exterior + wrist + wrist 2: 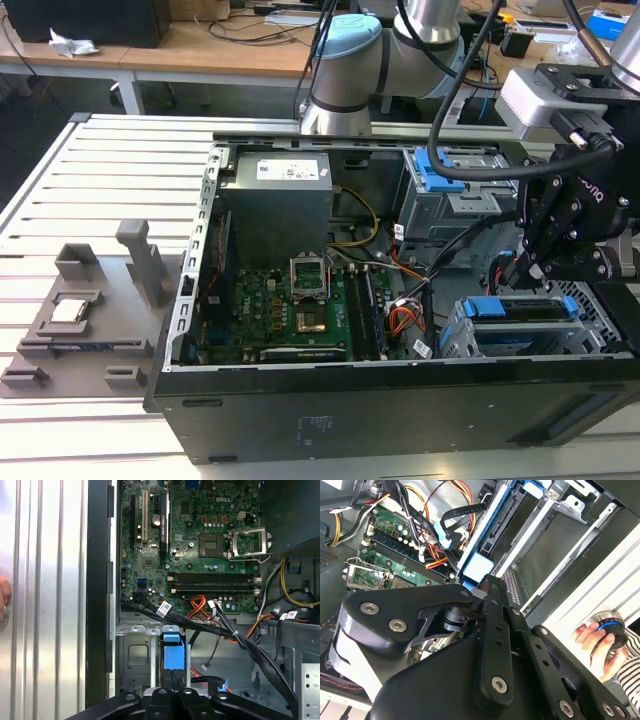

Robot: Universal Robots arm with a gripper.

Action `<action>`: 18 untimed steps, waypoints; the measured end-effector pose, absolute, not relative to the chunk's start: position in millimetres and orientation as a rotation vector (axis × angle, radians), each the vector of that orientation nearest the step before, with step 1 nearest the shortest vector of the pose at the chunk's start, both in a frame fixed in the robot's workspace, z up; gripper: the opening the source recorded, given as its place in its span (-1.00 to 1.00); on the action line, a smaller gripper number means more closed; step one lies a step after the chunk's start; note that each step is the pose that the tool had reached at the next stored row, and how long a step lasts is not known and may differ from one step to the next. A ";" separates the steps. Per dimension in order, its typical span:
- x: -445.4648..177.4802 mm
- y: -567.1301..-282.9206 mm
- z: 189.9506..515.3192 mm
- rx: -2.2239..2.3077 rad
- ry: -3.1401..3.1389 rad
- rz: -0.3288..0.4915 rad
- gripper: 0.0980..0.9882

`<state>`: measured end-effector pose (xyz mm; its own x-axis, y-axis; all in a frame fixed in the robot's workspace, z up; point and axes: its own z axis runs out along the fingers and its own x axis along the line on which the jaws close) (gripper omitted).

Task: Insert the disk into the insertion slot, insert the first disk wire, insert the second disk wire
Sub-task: 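Insert the disk into the insertion slot, then insert the first disk wire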

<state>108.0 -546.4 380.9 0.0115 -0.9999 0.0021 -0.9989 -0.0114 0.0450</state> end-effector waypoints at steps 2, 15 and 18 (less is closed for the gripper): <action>108.0 -546.4 380.8 2.210 -2.185 -0.047 -0.98; 126.4 -524.2 370.9 2.205 -2.180 -0.036 -0.98; 131.0 -514.4 369.7 2.205 -2.180 -0.036 -0.98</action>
